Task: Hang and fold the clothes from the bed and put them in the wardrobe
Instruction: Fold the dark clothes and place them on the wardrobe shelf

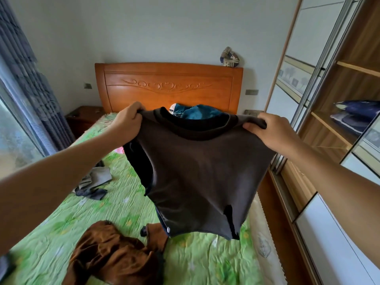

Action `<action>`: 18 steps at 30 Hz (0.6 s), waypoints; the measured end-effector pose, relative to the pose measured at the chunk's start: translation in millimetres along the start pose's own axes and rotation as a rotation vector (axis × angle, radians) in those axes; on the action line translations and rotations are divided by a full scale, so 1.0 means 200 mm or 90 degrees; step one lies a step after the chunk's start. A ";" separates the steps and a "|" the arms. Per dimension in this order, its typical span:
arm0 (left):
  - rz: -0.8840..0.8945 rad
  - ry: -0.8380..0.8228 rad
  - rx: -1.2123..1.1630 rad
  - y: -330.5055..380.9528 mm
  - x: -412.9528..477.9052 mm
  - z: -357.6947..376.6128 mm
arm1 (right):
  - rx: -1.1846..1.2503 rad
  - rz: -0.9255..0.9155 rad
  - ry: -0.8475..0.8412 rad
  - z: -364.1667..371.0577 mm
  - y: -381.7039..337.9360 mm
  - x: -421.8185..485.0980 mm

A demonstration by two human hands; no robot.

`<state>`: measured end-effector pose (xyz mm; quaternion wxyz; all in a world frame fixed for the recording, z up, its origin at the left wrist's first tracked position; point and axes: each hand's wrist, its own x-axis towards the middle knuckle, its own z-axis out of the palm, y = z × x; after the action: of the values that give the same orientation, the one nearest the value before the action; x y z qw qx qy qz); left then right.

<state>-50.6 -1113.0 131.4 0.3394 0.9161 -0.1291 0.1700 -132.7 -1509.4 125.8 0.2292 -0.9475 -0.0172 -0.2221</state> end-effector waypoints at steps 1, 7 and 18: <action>0.015 -0.005 0.021 0.00 -0.01 0.03 | -0.006 -0.002 -0.004 0.00 0.02 -0.01; 0.119 -0.177 0.140 -0.06 -0.05 0.13 | 0.020 0.056 -0.024 0.09 0.14 -0.04; 0.091 -0.118 0.064 -0.16 0.05 0.14 | 0.184 0.103 -0.061 0.14 0.25 0.02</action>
<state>-24.4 -1109.2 97.1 0.2665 0.9323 -0.2160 0.1143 -110.9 -1541.8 83.6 0.3790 -0.9125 0.0164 -0.1529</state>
